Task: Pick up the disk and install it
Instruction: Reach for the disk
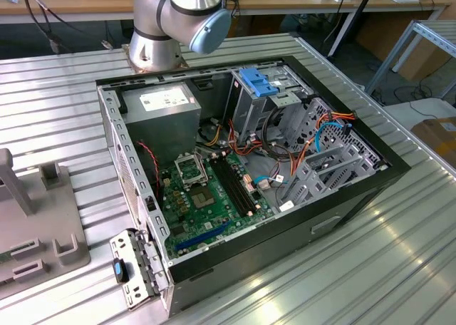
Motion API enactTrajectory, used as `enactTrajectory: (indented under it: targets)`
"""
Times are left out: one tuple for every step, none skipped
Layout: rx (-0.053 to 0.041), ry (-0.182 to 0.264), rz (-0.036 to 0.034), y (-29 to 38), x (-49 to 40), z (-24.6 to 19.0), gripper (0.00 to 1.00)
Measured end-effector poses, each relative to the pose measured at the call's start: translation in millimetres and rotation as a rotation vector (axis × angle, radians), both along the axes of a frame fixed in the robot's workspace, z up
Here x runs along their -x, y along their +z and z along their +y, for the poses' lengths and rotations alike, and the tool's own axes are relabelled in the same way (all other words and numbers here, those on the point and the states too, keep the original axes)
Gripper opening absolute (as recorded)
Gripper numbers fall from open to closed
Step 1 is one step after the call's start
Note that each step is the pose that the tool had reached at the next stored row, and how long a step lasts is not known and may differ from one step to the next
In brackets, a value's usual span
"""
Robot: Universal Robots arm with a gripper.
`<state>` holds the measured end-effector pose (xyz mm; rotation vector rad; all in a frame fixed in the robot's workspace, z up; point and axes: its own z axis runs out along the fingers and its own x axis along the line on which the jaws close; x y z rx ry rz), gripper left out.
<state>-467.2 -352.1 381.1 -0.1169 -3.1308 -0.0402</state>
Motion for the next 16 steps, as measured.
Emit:
enactTrajectory:
  targets:
    - [0.0001, 0.000, -0.0001, -0.6, 0.0, 0.0, 0.11]
    - [0.0002, 0.000, 0.0000, -0.7, 0.1, 0.0, 0.11]
    - [0.0002, 0.000, -0.0001, -0.8, 0.1, 0.0, 0.11]
    - [0.0001, 0.000, -0.0002, -0.8, 0.1, 0.0, 0.11]
    - [0.0001, 0.000, -0.0002, -0.9, 0.1, 0.0, 0.11]
    - [0.0001, 0.000, -0.0002, -0.9, 0.1, 0.0, 0.11]
    - [0.0001, 0.000, -0.0003, -0.9, 0.0, 0.1, 0.11]
    - [0.0000, 0.000, -0.0005, -1.1, -0.4, 0.1, 0.11]
    - [0.0000, 0.000, -0.0004, -1.1, -0.6, 0.1, 0.11]
    - [0.0001, 0.000, -0.0003, -1.0, -1.1, 0.0, 0.11]
    - [0.0002, 0.000, -0.0002, -1.0, -1.1, 0.1, 0.11]
    - [0.0002, 0.000, -0.0001, -0.9, -1.2, 0.0, 0.11]
    - [0.0001, 0.000, -0.0002, -1.3, -1.3, 0.1, 0.11]
    - [0.0001, 0.000, -0.0002, -2.7, -1.3, 0.1, 0.11]
    - [0.0001, 0.000, -0.0001, -3.1, -1.2, 0.1, 0.11]
    - [0.0002, 0.000, 0.0000, -3.2, -1.2, 0.0, 0.11]
